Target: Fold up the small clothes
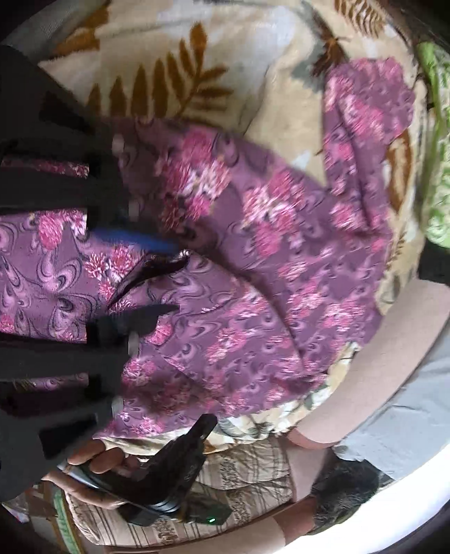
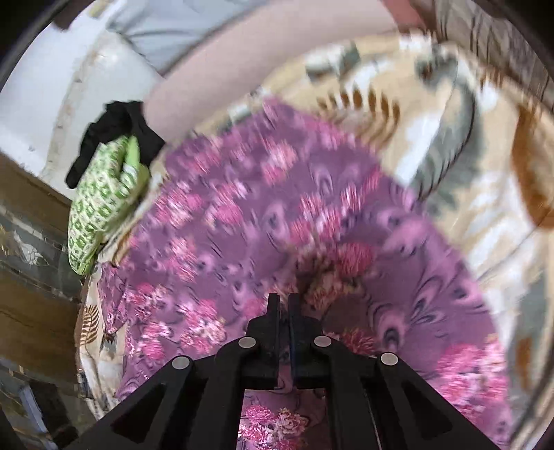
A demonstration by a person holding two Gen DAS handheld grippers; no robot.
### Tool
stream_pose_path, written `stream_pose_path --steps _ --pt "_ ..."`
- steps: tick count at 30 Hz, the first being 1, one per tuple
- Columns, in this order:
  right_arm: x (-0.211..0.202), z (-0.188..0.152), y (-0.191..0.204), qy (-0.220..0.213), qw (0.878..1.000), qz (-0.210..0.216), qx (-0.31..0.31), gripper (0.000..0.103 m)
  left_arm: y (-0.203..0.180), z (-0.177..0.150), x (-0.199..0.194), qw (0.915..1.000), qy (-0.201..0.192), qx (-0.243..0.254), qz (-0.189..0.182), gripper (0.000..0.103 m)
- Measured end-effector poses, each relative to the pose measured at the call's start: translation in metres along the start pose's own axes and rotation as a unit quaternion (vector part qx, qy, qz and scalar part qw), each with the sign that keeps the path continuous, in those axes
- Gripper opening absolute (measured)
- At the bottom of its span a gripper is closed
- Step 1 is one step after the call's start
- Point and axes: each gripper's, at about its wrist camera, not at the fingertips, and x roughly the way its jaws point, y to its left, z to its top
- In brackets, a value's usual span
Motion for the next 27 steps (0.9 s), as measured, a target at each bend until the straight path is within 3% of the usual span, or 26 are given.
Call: stream_pose_path --steps 3,4,5,7,9,13,16,22,25,27 --pt "-0.014 -0.012 0.02 -0.005 0.999 0.025 -0.033 0.012 0.005 0.0 -0.023 0.9998 -0.022 0.0 -0.003 0.057" --pt "-0.019 -0.018 0.028 -0.008 0.998 0.027 -0.049 0.027 0.007 0.003 -0.03 0.9996 -0.03 0.002 0.005 0.057" --pt "-0.024 -0.024 0.033 -0.015 0.998 0.027 -0.061 0.057 0.011 0.007 -0.037 0.9992 -0.038 0.002 0.012 0.058" --pt "-0.04 -0.037 0.048 -0.039 0.995 0.043 -0.082 0.087 0.028 0.021 -0.052 0.9981 -0.054 -0.016 0.023 0.068" --pt "-0.051 -0.045 0.063 -0.046 0.99 0.074 -0.108 0.088 0.051 0.035 -0.06 0.9957 -0.068 -0.051 0.036 0.081" --pt "-0.05 -0.054 0.082 -0.039 0.987 0.099 -0.119 0.088 0.121 0.085 -0.054 0.9854 -0.067 -0.144 0.06 0.081" --pt "-0.033 -0.06 0.092 -0.018 0.989 0.108 -0.098 0.088 0.182 0.131 -0.038 0.9725 -0.05 -0.21 0.087 0.081" --pt "-0.005 -0.075 0.107 0.022 0.985 0.117 -0.129 0.088 0.259 0.18 -0.038 0.95 -0.099 -0.267 0.128 0.081" --pt "0.007 -0.079 0.104 0.045 0.982 0.137 -0.122 0.088 0.285 0.193 -0.025 0.9452 -0.096 -0.292 0.111 0.081" --pt "0.013 -0.081 0.102 0.05 0.982 0.135 -0.121 0.088 0.287 0.2 -0.025 0.9442 -0.118 -0.291 0.101 0.081"
